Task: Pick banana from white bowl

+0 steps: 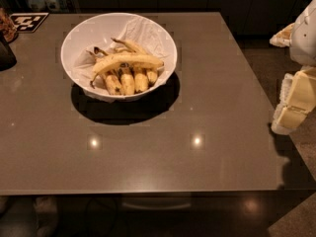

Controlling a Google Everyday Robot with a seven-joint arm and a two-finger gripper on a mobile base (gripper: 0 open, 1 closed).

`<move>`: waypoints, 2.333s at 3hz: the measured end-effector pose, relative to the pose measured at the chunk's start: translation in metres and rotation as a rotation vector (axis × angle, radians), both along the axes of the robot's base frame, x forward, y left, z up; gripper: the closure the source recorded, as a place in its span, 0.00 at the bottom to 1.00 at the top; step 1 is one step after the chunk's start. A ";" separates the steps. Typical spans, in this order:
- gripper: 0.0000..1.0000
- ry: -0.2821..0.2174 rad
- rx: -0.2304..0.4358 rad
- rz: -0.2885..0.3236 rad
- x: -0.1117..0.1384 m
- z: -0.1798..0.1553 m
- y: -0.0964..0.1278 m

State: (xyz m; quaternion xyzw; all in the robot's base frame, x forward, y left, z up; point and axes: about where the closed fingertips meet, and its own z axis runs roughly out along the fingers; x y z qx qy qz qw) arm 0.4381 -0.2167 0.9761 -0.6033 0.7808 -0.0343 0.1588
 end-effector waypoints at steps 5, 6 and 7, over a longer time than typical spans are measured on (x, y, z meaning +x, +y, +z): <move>0.00 -0.027 -0.093 0.202 0.024 0.018 0.073; 0.00 -0.032 -0.078 0.223 0.050 0.016 0.099; 0.00 -0.031 -0.099 0.276 0.091 0.019 0.136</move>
Offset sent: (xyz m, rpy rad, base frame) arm 0.0079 0.0329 0.0072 -0.0537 0.0126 0.0981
